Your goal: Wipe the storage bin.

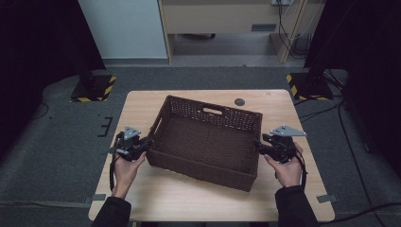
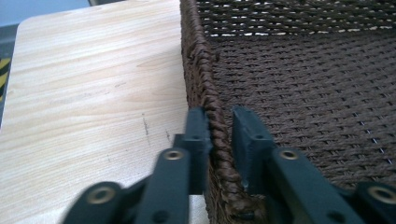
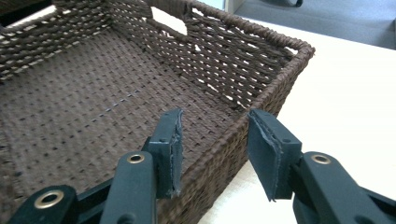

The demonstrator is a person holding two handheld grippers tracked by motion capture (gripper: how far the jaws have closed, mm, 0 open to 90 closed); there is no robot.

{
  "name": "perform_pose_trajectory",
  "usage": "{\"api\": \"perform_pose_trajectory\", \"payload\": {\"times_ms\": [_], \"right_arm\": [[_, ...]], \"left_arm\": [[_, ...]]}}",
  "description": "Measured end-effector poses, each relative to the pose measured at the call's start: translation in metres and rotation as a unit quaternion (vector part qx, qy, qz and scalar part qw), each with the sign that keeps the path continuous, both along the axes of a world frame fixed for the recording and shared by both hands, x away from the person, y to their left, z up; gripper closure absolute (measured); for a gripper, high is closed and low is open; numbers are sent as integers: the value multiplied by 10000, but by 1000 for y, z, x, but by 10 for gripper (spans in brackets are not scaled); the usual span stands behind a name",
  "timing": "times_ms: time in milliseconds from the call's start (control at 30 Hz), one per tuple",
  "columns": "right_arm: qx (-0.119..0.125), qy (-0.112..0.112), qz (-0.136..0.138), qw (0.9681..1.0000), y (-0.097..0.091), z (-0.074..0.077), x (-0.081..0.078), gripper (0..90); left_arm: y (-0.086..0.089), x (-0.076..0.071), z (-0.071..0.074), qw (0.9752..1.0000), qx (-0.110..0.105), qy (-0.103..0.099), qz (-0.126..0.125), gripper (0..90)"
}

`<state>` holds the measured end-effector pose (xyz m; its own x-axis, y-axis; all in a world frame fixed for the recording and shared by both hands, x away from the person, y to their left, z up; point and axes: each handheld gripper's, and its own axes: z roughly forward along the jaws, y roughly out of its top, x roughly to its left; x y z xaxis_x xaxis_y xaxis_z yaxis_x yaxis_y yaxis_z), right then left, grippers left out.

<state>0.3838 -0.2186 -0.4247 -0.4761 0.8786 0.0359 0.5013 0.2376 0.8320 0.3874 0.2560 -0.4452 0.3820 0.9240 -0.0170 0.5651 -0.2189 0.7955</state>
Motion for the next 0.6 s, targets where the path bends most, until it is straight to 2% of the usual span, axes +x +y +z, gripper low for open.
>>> {"api": "perform_pose_trajectory", "payload": {"times_ms": [67, 133, 167, 333, 600], "right_arm": [[-113, 64, 41, 9999, 2, -5, 5, 563], [-244, 162, 64, 9996, 5, -9, 6, 573], [-290, 142, 54, 9995, 6, -11, 6, 576], [-155, 170, 13, 9997, 4, -12, 3, 589], [-156, 321, 27, 9994, 4, -9, -10, 578]], "left_arm": [[2, -3, 3, 10000, -17, -35, -6, 668], [3, -8, 6, 9999, -14, -114, -50, 630], [4, -11, 9, 9999, -42, -150, -38, 622], [6, -24, 17, 9996, -160, -209, -90, 621], [1, -36, 20, 9995, -83, -310, 14, 609]]}}
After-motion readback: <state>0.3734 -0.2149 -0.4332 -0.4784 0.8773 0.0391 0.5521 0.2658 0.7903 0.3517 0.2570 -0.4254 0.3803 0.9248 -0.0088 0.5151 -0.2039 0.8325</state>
